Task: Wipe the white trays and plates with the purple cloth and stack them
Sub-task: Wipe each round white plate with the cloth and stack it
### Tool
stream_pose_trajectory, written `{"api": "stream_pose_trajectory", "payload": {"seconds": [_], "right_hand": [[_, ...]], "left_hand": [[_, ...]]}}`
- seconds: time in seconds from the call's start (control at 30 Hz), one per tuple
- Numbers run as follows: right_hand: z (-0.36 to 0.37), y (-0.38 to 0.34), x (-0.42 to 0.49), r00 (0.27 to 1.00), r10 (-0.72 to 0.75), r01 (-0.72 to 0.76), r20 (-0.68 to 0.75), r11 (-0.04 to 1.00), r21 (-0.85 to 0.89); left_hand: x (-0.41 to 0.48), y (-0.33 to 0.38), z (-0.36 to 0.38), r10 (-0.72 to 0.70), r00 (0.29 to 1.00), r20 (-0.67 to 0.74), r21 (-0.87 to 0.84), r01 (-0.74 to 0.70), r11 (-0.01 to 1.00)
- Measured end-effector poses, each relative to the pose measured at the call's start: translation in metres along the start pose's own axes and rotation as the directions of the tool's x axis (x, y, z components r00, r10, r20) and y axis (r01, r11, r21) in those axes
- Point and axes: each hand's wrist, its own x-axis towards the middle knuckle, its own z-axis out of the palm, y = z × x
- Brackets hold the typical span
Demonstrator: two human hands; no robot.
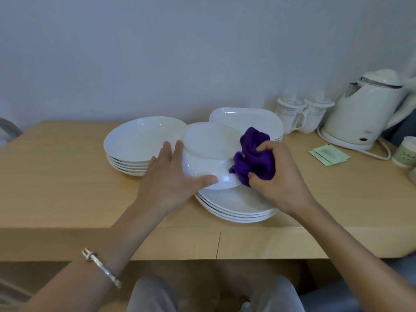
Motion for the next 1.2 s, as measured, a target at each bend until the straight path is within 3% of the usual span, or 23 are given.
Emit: {"api": "stream_pose_trajectory", "payload": {"seconds": [0.17, 0.3, 0.47, 0.57, 0.8, 0.93, 1.07, 1.13, 1.2], "right_hand": [[0.023, -0.023, -0.012, 0.948, -0.243, 0.266, 0.207, 0.959, -0.093], [0.033, -0.038, 0.006, 0.959, -0.261, 0.273, 0.113, 0.955, -0.112], [0.028, -0.053, 0.036, 0.979, -0.176, 0.195, 0.105, 0.958, -0.211], [0.024, -0.056, 0.047, 0.983, -0.151, 0.173, 0.105, 0.956, -0.238], [0.005, -0.058, 0.031, 0.991, -0.134, 0.132, -0.003, 0.984, -0.118], [-0.016, -0.061, 0.024, 0.983, -0.128, 0.118, -0.131, 0.989, -0.084], [-0.024, -0.064, 0.027, 0.971, -0.131, 0.121, -0.202, 0.991, -0.062], [-0.023, -0.065, 0.028, 0.971, -0.118, 0.112, -0.207, 0.993, -0.04], [-0.019, -0.063, 0.028, 0.975, -0.101, 0.098, -0.196, 0.995, -0.023]], "left_hand": [[0.002, -0.01, -0.008, 0.037, 0.994, 0.107, 0.077, -0.045, 0.996], [0.0, -0.026, -0.028, 0.097, 0.957, 0.275, 0.173, -0.148, 0.974], [0.006, -0.031, -0.012, 0.336, 0.932, 0.133, 0.369, -0.361, 0.856], [0.015, -0.037, -0.005, 0.564, 0.822, 0.076, 0.414, -0.541, 0.732], [0.022, -0.032, -0.008, 0.697, 0.712, -0.088, 0.476, -0.585, 0.657], [0.032, -0.026, -0.016, 0.685, 0.69, -0.234, 0.482, -0.53, 0.698], [0.04, -0.014, -0.032, 0.601, 0.737, -0.309, 0.364, -0.492, 0.791], [0.043, -0.011, -0.036, 0.46, 0.789, -0.407, 0.227, -0.4, 0.888], [0.049, -0.014, -0.043, 0.232, 0.863, -0.448, 0.045, -0.237, 0.97]]}}
